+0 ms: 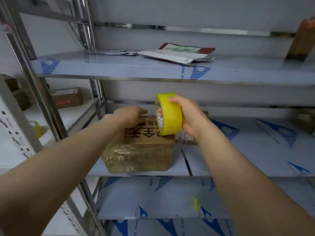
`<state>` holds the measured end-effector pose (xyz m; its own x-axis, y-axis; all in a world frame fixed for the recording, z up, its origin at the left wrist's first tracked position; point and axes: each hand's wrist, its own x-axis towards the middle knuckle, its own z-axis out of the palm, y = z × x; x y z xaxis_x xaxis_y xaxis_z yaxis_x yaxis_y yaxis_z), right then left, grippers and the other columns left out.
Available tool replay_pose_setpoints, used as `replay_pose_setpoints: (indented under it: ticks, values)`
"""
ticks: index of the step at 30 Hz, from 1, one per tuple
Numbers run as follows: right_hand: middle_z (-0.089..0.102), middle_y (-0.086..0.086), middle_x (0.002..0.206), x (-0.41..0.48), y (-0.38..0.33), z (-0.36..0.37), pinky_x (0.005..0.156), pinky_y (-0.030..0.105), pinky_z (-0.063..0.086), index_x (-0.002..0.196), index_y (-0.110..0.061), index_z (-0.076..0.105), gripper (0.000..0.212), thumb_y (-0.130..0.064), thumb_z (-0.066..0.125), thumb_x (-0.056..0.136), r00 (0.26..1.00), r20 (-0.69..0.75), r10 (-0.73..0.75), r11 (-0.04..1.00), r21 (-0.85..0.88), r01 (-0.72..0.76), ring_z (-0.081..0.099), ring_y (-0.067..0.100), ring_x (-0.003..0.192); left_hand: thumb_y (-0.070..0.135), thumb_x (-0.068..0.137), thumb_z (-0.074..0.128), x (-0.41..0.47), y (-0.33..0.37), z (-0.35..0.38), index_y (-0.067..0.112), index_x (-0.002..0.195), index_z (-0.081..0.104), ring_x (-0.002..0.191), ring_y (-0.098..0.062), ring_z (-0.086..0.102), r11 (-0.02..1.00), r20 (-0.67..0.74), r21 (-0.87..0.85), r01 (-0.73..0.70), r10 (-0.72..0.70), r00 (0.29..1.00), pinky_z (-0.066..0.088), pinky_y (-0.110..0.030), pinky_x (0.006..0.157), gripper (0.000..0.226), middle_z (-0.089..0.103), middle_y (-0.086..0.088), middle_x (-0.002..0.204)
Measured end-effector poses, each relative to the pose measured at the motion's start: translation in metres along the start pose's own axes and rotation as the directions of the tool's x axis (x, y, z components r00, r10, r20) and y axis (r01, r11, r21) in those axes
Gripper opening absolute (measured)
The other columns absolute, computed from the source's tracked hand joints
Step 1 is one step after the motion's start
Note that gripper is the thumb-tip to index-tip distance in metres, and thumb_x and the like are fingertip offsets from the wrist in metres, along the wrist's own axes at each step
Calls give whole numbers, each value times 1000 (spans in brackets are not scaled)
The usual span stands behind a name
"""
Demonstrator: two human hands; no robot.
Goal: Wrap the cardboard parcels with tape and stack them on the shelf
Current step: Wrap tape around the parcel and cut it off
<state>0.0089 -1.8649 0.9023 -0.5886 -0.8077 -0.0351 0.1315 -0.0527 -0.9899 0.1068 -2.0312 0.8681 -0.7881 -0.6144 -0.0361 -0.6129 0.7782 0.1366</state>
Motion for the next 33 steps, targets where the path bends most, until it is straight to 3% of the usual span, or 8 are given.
replay_pose_setpoints:
  ticks: [2, 5, 7, 11, 15, 19, 28, 33]
  values:
    - [72, 15, 87, 18, 1, 10, 74, 39, 59, 114, -2, 60, 38, -34, 59, 92, 996, -87, 1, 998, -57, -6, 71, 26, 77, 44, 91, 50, 4, 7, 7, 25, 147, 31, 142, -23, 24, 996, 64, -16, -89, 90, 994, 14, -42, 115, 62, 26, -4, 156]
    - [69, 1, 55, 38, 6, 15, 44, 22, 53, 85, -15, 59, 41, -55, 52, 91, 985, -174, -9, 998, -68, -3, 68, 13, 50, 76, 59, 58, 9, 10, 16, 20, 152, 8, 147, -23, 1, 991, 311, -61, -119, 132, 941, 2, -48, 115, 120, 2, -4, 160]
    - [65, -2, 46, 41, 12, 17, 35, 18, 46, 72, -19, 59, 45, -60, 51, 89, 975, -223, -8, 998, -65, -7, 63, 10, 40, 84, 47, 64, 16, 9, 21, 24, 152, 1, 146, -27, 3, 989, 254, 29, -142, 130, 958, 7, -48, 116, 136, 3, -4, 159]
    - [66, -1, 49, 39, 21, 21, 52, 25, 54, 46, -17, 70, 51, -39, 57, 91, 972, -225, -64, 997, 30, 73, 63, 12, 44, 82, 47, 67, 26, 10, 33, 23, 151, 10, 139, -31, 19, 985, 83, 38, -166, 162, 983, 21, -42, 113, 133, 20, -6, 152]
    - [65, 4, 49, 17, 7, 26, 50, 30, 55, 77, -11, 62, 24, -33, 63, 89, 965, -258, -48, 994, 80, 70, 63, 17, 43, 86, 45, 62, 27, 10, 40, 20, 151, 12, 139, -32, 18, 990, 52, 37, -135, 133, 990, 21, -42, 113, 135, 22, -7, 151]
    - [67, 6, 50, -31, 13, 17, 38, 24, 51, 68, -9, 66, 32, -35, 68, 85, 955, -281, -91, 992, -105, 63, 63, 15, 41, 84, 51, 61, 29, 18, 41, 13, 151, 12, 138, -36, 20, 994, 7, 50, -94, 94, 996, 20, -44, 113, 132, 24, -12, 149]
    - [61, -8, 44, -69, 108, 6, 42, 16, 45, 45, -25, 67, 41, -32, 66, 86, 898, -439, 21, 1000, 13, -17, 60, 7, 41, 74, 57, 65, 30, 24, 38, 12, 151, 4, 138, -37, 15, 991, 78, 114, -73, 65, 995, 17, -43, 113, 128, 18, -15, 150]
    - [57, 5, 51, -55, 132, 6, 50, 28, 49, 48, -19, 57, 45, -44, 65, 85, 892, -451, -8, 996, 80, 49, 59, 19, 47, 79, 46, 50, 39, 20, 10, 25, 151, 11, 145, -33, 4, 996, 370, -85, 10, 22, 929, 15, -50, 112, 124, 5, -12, 158]
